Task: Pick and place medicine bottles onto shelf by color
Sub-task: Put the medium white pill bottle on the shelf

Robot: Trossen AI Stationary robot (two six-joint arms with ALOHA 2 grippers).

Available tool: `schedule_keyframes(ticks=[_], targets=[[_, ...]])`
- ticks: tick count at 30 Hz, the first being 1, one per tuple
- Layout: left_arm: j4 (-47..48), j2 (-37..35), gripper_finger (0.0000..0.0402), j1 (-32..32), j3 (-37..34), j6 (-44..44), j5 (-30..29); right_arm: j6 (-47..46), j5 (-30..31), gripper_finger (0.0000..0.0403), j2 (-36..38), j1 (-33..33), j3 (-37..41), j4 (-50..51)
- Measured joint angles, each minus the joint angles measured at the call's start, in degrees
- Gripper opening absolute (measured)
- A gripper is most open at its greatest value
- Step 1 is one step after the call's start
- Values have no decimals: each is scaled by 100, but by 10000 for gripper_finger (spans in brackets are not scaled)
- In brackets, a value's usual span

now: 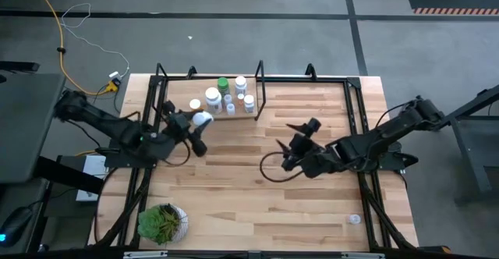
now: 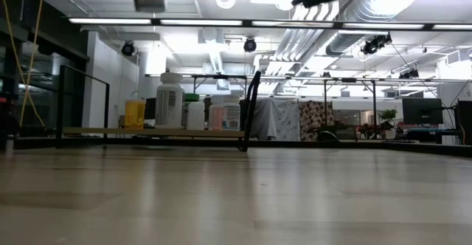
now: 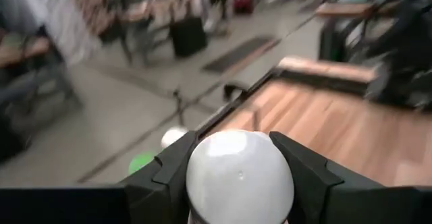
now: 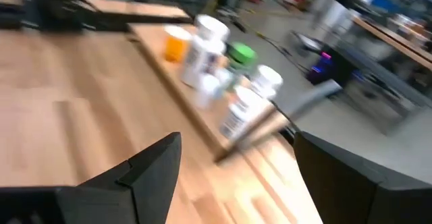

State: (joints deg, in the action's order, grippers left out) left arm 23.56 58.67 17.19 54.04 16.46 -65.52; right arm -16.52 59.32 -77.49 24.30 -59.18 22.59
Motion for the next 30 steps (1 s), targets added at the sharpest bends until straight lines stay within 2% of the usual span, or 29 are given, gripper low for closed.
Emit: schedule_keyframes(ticks=[3, 6, 10, 13, 16, 19, 21, 24, 26, 30], targets=[[1342, 63, 156, -450, 295, 1040, 332, -604, 377, 279, -89, -74, 0, 592], [2102, 74, 156, -1156, 389, 1597, 820, -970, 626, 279, -192, -225, 0, 941], [2403, 81, 157, -2446, 395, 1725, 1943, -1212, 639, 279, -343, -559, 2, 1254], [2365, 74, 157, -3287, 395, 1547, 2560, -1189, 350, 279, -418, -926, 2, 1441], [2339, 74, 157, -3893, 395, 1397, 2909, -1029, -16, 279, -422, -1374, 9, 1748], [2339, 76, 157, -4271, 395, 1301, 2974, -945, -160, 279, -274, -1808, 369, 1666], [2338, 74, 157, -4424, 395, 1311, 2947, -879, -378, 279, -78, -2074, 865, 1096], [2233, 74, 157, -4565, 363, 1453, 2608, -699, -772, 279, 290, -2368, 1779, -196], [1950, 72, 157, -4604, 209, 1571, 2353, -546, -1110, 279, 531, -2436, 2293, -1413], [1045, 74, 157, -4583, -333, 1744, 2252, -219, -1241, 279, 766, -2367, 2992, -3146]])
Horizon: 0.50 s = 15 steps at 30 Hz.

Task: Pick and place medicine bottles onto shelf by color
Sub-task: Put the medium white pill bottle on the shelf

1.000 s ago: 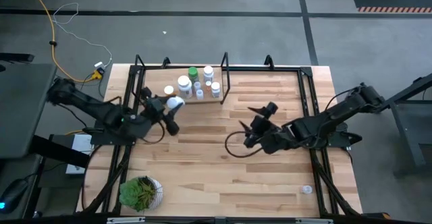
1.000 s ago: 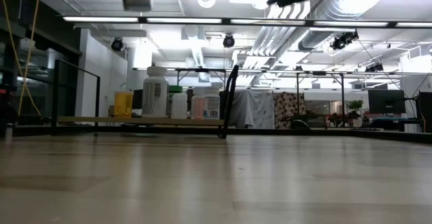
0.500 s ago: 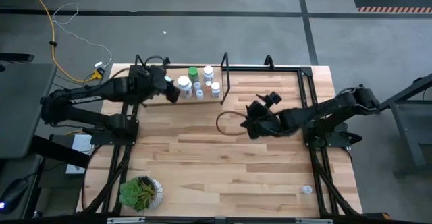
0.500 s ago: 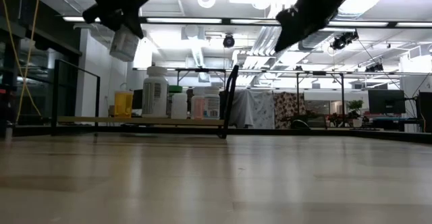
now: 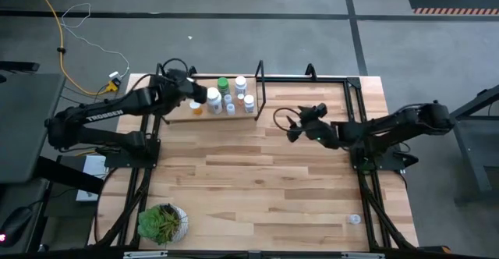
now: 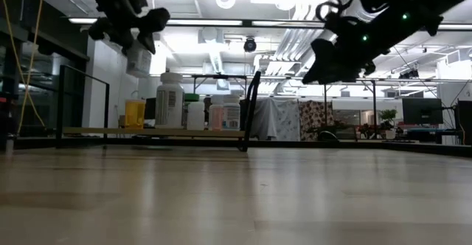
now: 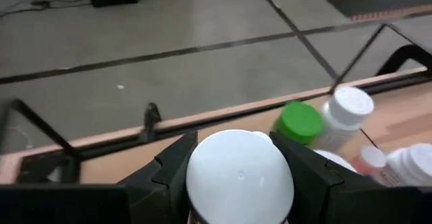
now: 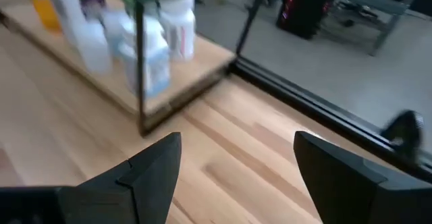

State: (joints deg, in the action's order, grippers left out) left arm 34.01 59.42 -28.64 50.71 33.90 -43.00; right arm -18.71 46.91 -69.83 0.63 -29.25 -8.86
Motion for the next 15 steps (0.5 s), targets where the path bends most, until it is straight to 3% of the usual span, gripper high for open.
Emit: schedule_keyframes(ticks=[4, 11, 15], targets=[[-492, 4, 157, 228, -603, 228, -416, -14, -3, 279, 51, 100, 231, -699], [-362, -105, 157, 1131, -1256, 1495, -2139, -667, -8, 279, 49, 166, 291, -643], [-366, 5, 157, 1444, -1519, 1938, -2542, -722, -45, 279, 49, 167, 291, -647]])
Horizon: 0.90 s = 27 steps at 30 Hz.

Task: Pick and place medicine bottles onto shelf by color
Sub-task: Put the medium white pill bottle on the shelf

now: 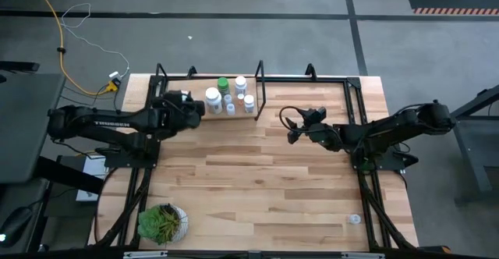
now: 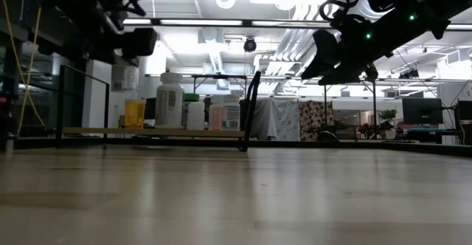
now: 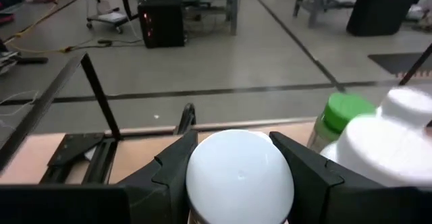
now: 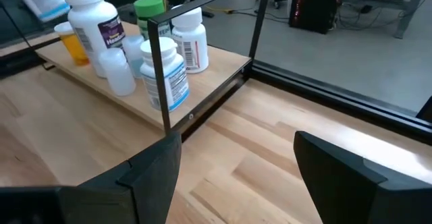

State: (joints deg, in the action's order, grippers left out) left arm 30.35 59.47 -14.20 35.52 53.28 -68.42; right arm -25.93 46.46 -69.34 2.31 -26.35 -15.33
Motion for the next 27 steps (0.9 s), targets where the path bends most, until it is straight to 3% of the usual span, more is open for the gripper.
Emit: schedule_keyframes(ticks=[5, 14, 20, 27], targets=[[341, 249, 157, 37, -67, 538, -47, -108, -7, 279, -2, 0, 0, -41], [345, 408, 157, -23, -65, 358, -263, -99, -148, 279, -4, 0, 0, -65], [282, 550, 157, -240, -63, 470, 129, -84, -163, 279, -4, 0, 0, -151], [274, 1175, 157, -271, -63, 1206, 228, -74, -197, 279, -4, 0, 0, -256]])
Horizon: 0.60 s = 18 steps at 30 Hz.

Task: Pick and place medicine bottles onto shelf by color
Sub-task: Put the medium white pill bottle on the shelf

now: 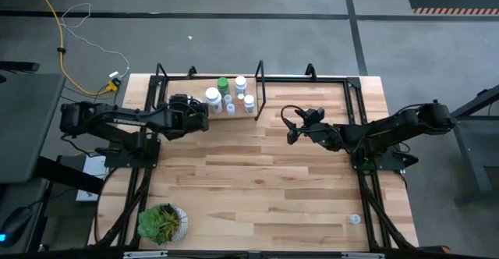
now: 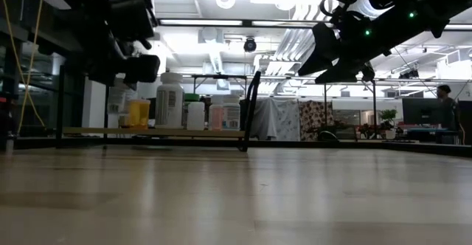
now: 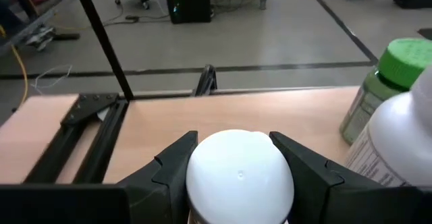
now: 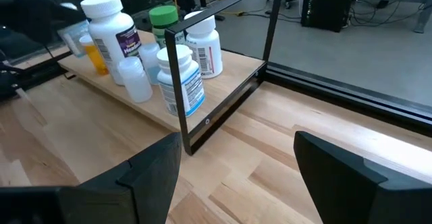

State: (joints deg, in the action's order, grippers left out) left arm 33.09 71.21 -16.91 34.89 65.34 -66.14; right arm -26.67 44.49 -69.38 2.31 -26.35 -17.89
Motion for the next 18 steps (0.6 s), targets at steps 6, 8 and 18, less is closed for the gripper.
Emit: schedule_keyframes(ticks=[6, 8, 18], targets=[[3, 336, 157, 7, 0, 423, -32, 12, 2, 279, 0, 0, 0, 0], [1, 392, 157, 4, 0, 590, -35, 12, 2, 279, 0, 0, 0, 0], [-78, 641, 167, 4, 0, 862, -29, 11, 4, 279, 0, 0, 0, 0]])
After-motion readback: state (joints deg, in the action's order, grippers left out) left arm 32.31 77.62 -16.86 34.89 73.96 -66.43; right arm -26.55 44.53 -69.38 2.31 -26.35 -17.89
